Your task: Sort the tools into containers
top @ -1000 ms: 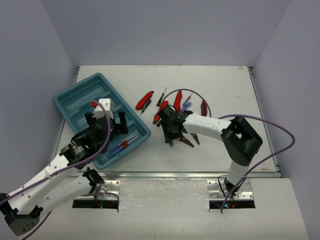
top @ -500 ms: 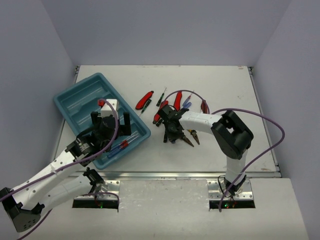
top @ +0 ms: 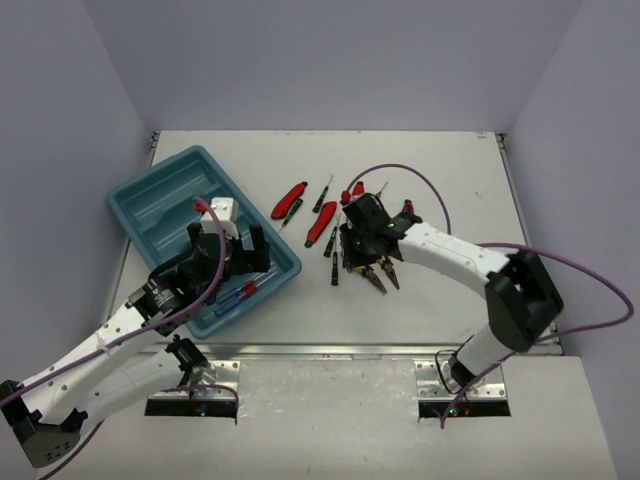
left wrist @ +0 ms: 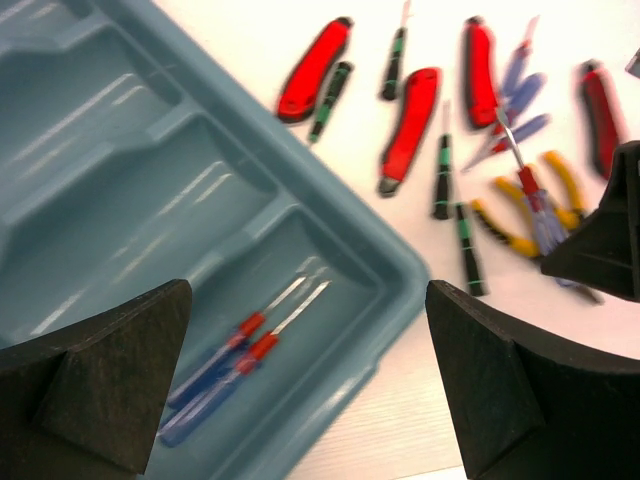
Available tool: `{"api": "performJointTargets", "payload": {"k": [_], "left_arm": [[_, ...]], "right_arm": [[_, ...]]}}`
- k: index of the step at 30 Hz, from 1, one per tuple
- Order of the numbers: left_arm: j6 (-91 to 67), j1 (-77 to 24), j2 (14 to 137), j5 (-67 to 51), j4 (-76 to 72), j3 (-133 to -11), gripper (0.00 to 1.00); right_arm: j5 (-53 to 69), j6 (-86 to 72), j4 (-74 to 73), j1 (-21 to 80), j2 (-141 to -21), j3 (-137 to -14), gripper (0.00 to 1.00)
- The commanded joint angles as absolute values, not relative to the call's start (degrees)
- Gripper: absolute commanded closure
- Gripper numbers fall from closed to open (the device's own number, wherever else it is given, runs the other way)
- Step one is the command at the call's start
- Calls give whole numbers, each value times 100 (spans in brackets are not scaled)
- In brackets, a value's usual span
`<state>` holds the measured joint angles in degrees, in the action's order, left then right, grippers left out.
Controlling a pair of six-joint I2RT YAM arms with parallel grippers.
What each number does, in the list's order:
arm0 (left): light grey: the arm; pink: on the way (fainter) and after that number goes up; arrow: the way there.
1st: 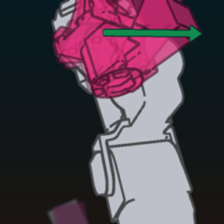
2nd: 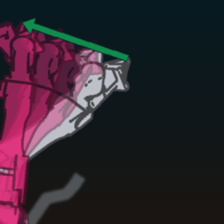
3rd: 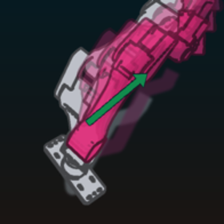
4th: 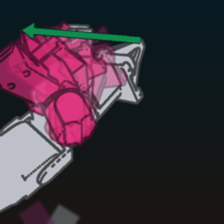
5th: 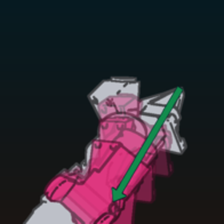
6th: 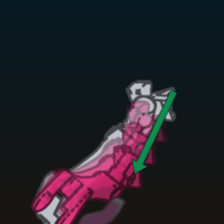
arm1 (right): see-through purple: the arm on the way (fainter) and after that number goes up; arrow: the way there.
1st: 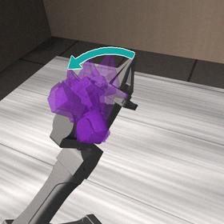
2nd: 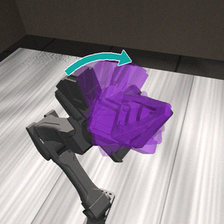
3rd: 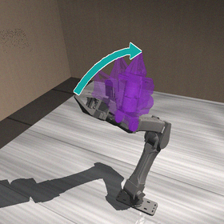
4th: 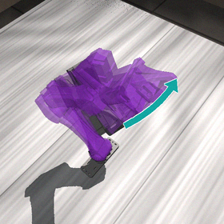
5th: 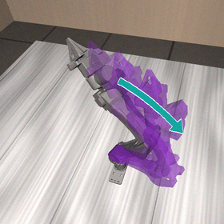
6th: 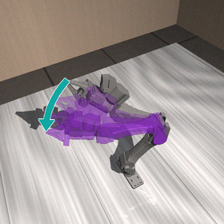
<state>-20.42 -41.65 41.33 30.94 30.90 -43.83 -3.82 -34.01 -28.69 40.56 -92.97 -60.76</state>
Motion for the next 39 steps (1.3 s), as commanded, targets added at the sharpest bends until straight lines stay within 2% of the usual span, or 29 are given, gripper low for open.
{"api": "performJointTargets", "payload": {"k": [1, 5, 9, 13, 16, 20, 21, 23, 25, 26, 28, 29, 30, 31, 32, 33, 34, 35, 37, 39], "left_arm": [[-2954, -4166, 3815, 2084, 2110, -4414, 0], [-3513, -4166, 3630, 943, 644, -3863, 0], [-4146, -4174, 3831, 364, -465, -3474, 0], [-4508, -4166, 4159, 517, -362, -3603, 5], [-4653, -4166, 4398, 190, -807, -3564, 21], [-4840, -4168, 4797, -223, -1294, -3626, 33], [-4878, -4166, 4886, -329, -1392, -3638, 40], [-4888, -4166, 4977, -596, -1710, -3632, 63], [-4838, -4166, 5061, -809, -1906, -3651, 93], [-4785, -4166, 5100, -908, -1954, -3680, 100], [-4656, -4166, 5149, -1019, -1793, -3771, 100], [-4516, -4166, 5167, -974, -1603, -3838, 100], [-4269, -4166, 5200, -781, -1227, -4041, 100], [-4002, -4166, 5248, -520, -718, -4370, 100], [-3521, -4166, 5323, 39, 230, -4676, 100], [-3047, -4166, 5489, 669, 1126, -5101, 100], [-2657, -4166, 5717, 1244, 1822, -5626, 100], [-2620, -4166, 5739, 1300, 2336, -5677, 100], [-1871, -4159, 6187, 3065, 3422, -6196, 100], [-1485, -4166, 6399, 4065, 4126, -6206, 100]], "right_arm": [[910, -3242, -1845, 3994, -8256, -5772, 100], [2471, -3242, -1037, 3993, -7859, -5571, 100], [3139, -3554, -120, 4026, -7290, -5088, 100], [3307, -3602, 228, 4043, -6766, -4940, 100], [3699, -3577, 272, 4061, -6647, -4950, 100], [3890, -3712, 553, 4074, -6613, -4873, 100], [3929, -3735, 597, 4078, -6601, -4869, 100], [3939, -3730, 606, 4078, -6585, -4883, 100], [3862, -3699, 565, 4078, -6569, -4907, 100], [3773, -3688, 530, 4078, -6557, -4921, 100], [3567, -3670, 432, 4072, -6548, -4949, 100], [3458, -3661, 363, 4069, -6552, -4961, 96], [3264, -3622, 208, 4062, -6552, -5003, 80], [2993, -3549, -19, 4048, -6542, -5080, 52], [2696, -3472, -471, 4032, -6476, -5127, 18], [2181, -3374, -902, 3999, -6372, -5150, 2], [1507, -3263, -1233, 3951, -6260, -5166, 1], [1443, -3182, -1461, 3946, -6249, -5144, 1], [375, -2959, -2004, 3672, -5764, -4998, 1], [-630, -2870, -2638, 3538, -5456, -4889, 1]]}}
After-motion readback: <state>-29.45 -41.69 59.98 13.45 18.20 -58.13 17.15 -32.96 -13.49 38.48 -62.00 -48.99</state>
